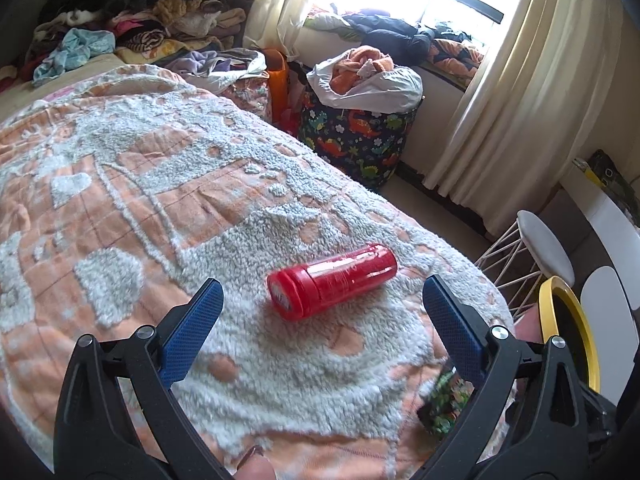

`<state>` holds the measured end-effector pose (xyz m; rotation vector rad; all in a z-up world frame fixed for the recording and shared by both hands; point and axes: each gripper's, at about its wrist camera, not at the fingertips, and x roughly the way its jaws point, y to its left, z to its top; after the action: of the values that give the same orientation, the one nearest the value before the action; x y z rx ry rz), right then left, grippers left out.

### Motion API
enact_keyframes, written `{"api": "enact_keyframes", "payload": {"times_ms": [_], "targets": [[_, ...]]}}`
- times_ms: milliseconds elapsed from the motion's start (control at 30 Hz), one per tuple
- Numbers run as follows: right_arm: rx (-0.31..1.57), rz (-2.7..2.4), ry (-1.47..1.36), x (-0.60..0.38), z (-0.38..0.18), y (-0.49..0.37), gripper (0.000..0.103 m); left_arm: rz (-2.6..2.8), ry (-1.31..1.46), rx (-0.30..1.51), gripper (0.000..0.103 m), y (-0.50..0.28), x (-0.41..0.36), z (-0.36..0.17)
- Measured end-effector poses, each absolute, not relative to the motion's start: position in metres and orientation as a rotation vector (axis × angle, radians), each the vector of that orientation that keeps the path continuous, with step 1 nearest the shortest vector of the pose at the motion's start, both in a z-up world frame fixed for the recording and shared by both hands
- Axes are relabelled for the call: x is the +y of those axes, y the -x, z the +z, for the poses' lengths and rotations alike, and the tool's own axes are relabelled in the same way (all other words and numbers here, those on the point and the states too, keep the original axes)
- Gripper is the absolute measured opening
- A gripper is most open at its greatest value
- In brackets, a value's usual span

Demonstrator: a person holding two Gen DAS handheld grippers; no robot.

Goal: Collect trash
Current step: 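Grasp the red plastic bottle with the left gripper while the right gripper grasps the green snack packet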

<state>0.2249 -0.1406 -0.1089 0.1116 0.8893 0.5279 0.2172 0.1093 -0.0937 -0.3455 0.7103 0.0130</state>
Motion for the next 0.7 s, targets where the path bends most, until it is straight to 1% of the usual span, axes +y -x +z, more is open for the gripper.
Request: {"api": "enact_keyframes", "payload": {"times_ms": [200, 267, 333, 367, 400, 433, 533, 567, 700], "targets": [[0.926, 0.526, -0.148, -0.134, -0.122, -0.239, 0.076, -0.037, 0.316, 0.730, 0.092, -0.243, 0.114, -0.101], [0.942, 0.534, -0.169, -0.133, -0.127, -0.245, 0.074, -0.066, 0.310, 0.753, 0.092, -0.251, 0.114, -0.105], [0.977, 0.544, -0.189, -0.130, -0.134, -0.249, 0.062, -0.088, 0.308, 0.777, 0.091, -0.257, 0.114, -0.111], [0.987, 0.542, -0.191, -0.130, -0.137, -0.250, 0.059, -0.100, 0.313, 0.788, 0.090, -0.259, 0.114, -0.114], [0.991, 0.542, -0.189, -0.129, -0.138, -0.250, 0.050, -0.106, 0.317, 0.798, 0.090, -0.260, 0.114, -0.117], [0.993, 0.556, -0.192, -0.129, -0.139, -0.249, 0.037, -0.113, 0.319, 0.808, 0.089, -0.261, 0.114, -0.119], [0.989, 0.613, -0.207, -0.127, -0.135, -0.242, 0.016, -0.120, 0.313, 0.808, 0.085, -0.258, 0.111, -0.122], [0.988, 0.626, -0.210, -0.127, -0.134, -0.241, 0.016, -0.121, 0.311, 0.808, 0.084, -0.258, 0.110, -0.122], [0.974, 0.649, -0.214, -0.129, -0.127, -0.227, 0.015, -0.126, 0.307, 0.804, 0.071, -0.254, 0.109, -0.122]]}}
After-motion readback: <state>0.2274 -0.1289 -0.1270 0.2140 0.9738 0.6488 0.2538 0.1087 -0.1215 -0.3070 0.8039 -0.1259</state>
